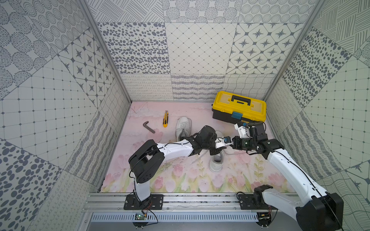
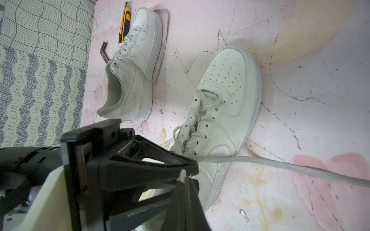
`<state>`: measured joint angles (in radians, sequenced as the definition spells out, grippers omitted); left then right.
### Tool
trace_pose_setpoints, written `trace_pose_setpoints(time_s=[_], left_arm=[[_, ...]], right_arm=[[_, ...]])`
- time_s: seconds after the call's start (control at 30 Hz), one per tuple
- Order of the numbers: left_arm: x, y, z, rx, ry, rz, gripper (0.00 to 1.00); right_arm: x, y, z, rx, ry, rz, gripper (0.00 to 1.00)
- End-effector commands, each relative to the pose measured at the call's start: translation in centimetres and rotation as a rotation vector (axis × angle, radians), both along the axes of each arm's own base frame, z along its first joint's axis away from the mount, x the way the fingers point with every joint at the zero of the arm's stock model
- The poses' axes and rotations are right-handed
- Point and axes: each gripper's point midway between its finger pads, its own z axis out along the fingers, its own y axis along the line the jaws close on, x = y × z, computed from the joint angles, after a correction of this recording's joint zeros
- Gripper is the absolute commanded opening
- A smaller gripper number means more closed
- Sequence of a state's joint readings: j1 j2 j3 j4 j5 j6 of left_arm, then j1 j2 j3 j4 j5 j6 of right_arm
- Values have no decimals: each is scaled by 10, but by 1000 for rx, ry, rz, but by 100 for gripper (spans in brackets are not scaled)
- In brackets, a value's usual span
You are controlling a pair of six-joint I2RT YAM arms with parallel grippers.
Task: Tie the shoes
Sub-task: Wrap the shoelace around the shoelace.
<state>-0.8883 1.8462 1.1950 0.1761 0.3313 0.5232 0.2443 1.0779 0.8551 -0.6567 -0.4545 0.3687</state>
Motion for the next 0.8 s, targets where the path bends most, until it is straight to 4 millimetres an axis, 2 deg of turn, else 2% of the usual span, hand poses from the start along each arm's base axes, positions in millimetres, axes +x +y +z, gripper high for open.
trace_pose_setpoints(time_s=[0.0,0.1,0.2,0.23,0.4,0.5,0.77], left_arm=[[7,1,12,-56,-30,49,8],[10,6,12,-69,-22,86,0],[10,11,13,-92,11,115,0],[10,12,13,-100,21,123,0],[7,16,15,-133,40,144,0],[6,19,16,-150,40,152,0],[2,17,17,-173,60,135,0]], right_arm=[[9,-8,10,-15,-37,-41,8],[10,-28,11,-22,-40,-106,31],[10,-59,1,-68,-10,-220,53],[10,-69,-5,-86,9,-262,58],[8,-109,-46,-215,120,-449,67],[11,-126,-70,-293,171,-522,72],[17,-146,-115,-394,256,-625,76]])
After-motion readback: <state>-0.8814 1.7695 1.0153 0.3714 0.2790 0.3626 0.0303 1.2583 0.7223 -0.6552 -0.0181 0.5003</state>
